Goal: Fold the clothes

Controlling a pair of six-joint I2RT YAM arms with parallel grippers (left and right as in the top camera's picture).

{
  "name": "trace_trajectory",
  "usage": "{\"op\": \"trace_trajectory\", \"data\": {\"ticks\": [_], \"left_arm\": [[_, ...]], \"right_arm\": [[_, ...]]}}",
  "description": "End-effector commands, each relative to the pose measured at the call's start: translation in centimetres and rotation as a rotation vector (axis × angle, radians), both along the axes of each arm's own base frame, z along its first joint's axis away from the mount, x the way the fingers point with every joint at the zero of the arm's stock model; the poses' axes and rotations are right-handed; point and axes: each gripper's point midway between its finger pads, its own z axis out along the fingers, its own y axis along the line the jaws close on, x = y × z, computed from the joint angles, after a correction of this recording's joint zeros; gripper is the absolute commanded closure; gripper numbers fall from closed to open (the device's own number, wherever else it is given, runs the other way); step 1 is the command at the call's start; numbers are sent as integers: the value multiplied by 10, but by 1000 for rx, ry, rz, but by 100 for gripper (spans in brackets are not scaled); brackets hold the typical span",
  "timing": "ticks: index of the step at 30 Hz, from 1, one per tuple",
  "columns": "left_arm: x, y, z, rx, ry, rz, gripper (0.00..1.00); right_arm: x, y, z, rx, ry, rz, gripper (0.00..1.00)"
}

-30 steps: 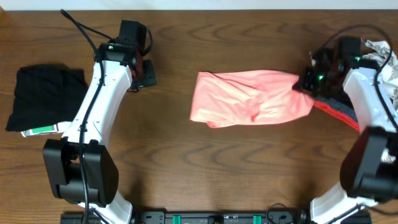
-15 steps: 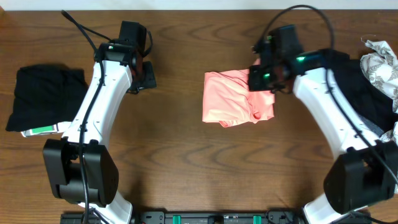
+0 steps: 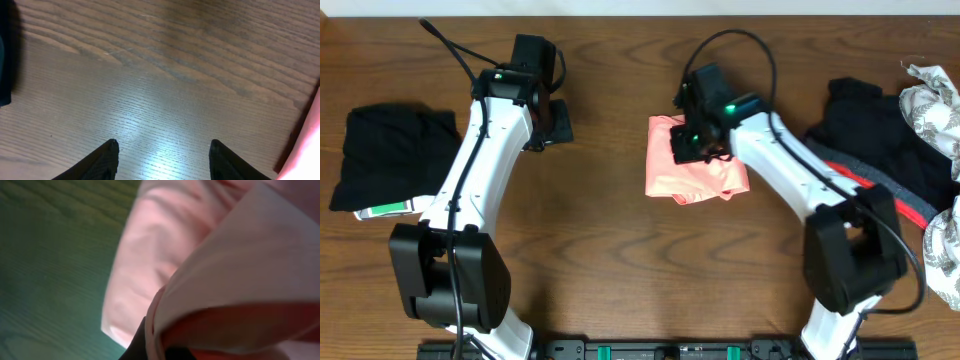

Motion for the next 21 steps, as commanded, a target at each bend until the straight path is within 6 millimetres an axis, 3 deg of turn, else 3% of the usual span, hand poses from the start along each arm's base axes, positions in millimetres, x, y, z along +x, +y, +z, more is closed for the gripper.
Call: {"op": "trace_trajectory", "data": {"ticks": [1,6,14,21], "left_arm": [[0,-2,-4,-7,15,0,42],[0,-2,-4,-7,15,0,42],[0,-2,-4,-7,17,0,42],[-1,-2,-6,-7,21,0,42]], "right_arm": [[-3,20,-3,15,-7,26,99],[-4,37,-7,28,-30,60,98],[-9,45,-9,28,-30,81,83],[-15,67,-2,88,-55,166,82]]}}
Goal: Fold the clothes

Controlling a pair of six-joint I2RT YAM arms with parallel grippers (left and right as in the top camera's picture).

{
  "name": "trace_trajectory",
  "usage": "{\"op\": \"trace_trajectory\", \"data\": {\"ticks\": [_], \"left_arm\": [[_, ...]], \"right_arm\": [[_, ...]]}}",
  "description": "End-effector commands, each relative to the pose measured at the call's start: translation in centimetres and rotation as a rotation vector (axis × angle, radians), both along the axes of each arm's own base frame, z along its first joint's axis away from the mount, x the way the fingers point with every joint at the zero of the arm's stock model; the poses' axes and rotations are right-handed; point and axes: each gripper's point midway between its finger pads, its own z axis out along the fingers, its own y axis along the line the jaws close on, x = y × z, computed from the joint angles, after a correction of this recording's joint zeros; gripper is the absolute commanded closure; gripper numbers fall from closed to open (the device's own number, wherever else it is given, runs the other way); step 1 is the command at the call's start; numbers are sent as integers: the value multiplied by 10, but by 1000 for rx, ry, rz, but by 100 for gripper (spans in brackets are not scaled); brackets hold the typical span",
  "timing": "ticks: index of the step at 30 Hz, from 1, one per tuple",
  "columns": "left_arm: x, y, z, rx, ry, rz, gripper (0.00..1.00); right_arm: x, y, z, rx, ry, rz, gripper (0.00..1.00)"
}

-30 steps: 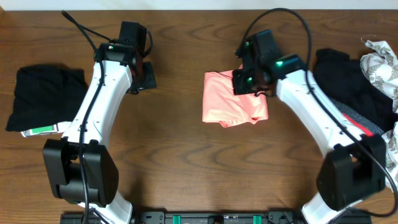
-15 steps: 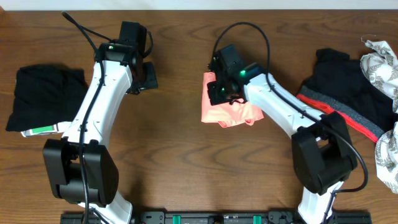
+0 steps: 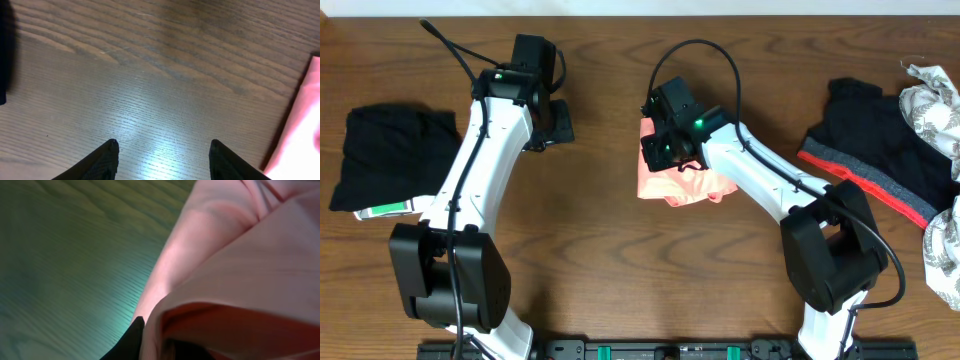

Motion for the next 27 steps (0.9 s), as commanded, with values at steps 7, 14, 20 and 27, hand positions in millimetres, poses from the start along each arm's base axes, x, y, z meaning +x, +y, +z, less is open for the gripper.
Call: {"op": "trace_trajectory", "data": {"ticks": [7,14,20,27], "left_arm": [[-2,1,-9,7,25,4,42],[-2,1,-9,7,24,4,41],[-2,1,-9,7,22,3,42],[-2,1,-9,8,22,0,42]], "right_arm": [[-17,36,7,70,-22,163,71],[-28,53,13,128,-36,282,46],[-41,67,22,211,-57,441,41],[-1,32,48,158,-142,318,35]]}}
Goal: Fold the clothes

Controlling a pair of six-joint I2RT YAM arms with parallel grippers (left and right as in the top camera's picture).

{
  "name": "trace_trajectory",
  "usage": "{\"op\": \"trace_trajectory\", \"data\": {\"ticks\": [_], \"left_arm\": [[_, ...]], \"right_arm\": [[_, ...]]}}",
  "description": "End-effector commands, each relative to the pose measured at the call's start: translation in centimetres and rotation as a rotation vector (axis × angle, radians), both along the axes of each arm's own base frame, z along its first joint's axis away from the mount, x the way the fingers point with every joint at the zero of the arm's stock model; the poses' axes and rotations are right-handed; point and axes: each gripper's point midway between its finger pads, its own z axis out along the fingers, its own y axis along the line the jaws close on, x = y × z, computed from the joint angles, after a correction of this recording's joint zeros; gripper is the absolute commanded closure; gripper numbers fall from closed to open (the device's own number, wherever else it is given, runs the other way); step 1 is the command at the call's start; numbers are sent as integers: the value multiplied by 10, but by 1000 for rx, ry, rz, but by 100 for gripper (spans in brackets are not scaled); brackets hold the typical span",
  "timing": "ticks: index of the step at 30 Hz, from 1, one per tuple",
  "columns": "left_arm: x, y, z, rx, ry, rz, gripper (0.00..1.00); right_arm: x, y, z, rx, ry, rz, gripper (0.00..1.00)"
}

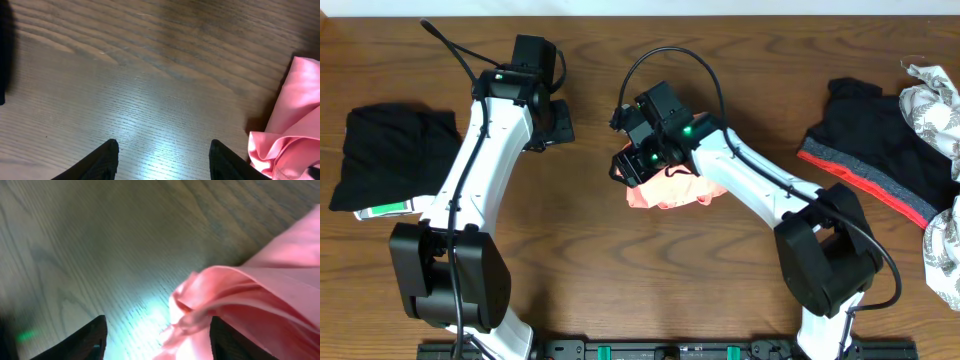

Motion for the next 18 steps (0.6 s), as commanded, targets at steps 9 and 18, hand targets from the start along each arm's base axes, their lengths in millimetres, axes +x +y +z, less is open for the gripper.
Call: {"op": "trace_trajectory", "data": {"ticks": [9,18], "left_arm": [[-2,1,-8,8,24,1,41],[-2,1,-8,8,24,1,42]], "right_arm": [[60,-101,68,-26,-90,-249,34],[54,-102,8,-100,46,-244,46]]}}
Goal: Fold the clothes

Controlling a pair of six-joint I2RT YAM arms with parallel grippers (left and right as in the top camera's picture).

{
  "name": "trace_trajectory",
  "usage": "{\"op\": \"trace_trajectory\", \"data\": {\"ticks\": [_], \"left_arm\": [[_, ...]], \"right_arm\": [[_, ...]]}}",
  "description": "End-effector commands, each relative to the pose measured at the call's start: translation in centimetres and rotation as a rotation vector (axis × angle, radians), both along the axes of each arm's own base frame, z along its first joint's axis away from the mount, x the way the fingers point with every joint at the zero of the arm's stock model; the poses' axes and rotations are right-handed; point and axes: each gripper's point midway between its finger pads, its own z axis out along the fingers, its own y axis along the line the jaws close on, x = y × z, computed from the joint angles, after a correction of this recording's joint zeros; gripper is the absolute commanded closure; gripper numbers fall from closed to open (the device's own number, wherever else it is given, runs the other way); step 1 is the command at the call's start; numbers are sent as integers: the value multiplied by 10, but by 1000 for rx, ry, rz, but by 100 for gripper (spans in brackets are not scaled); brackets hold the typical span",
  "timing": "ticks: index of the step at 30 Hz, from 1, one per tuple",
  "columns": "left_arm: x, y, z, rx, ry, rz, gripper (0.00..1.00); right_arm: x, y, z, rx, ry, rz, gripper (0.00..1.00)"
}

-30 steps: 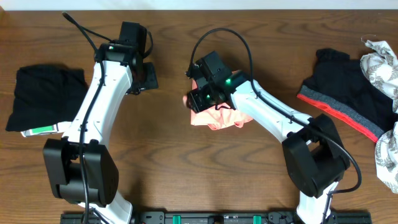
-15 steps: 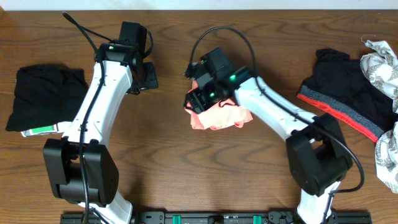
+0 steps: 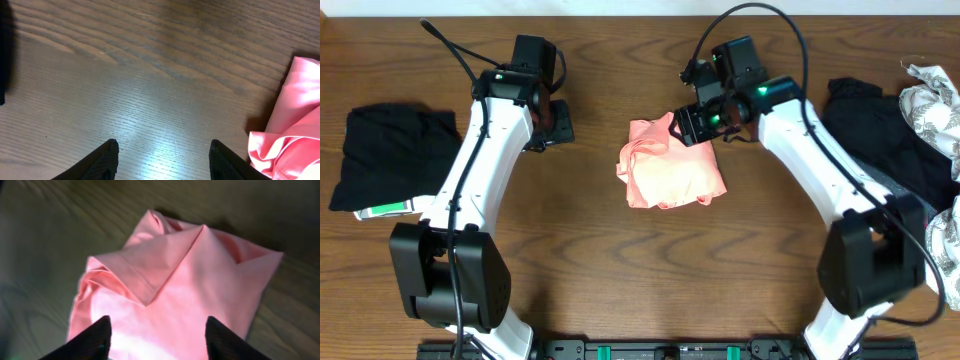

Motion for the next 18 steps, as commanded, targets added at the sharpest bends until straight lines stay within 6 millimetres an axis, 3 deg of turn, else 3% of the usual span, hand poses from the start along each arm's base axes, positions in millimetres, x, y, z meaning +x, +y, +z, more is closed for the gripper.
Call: {"op": "trace_trajectory", "data": {"ticks": [1,5,11,18], "left_arm": [[-2,1,-8,8,23,1,42],[-2,1,-8,8,23,1,42],[-2,1,-8,7,22,1,41],[-2,1,-8,8,23,1,41]], "right_arm": [[-6,8,-34,-33,68,20,48],[-8,11,-62,-65,120,11,65],[-11,15,-86,-77,158,23,69],[-7,42,-83,-27,98,73,66]]}}
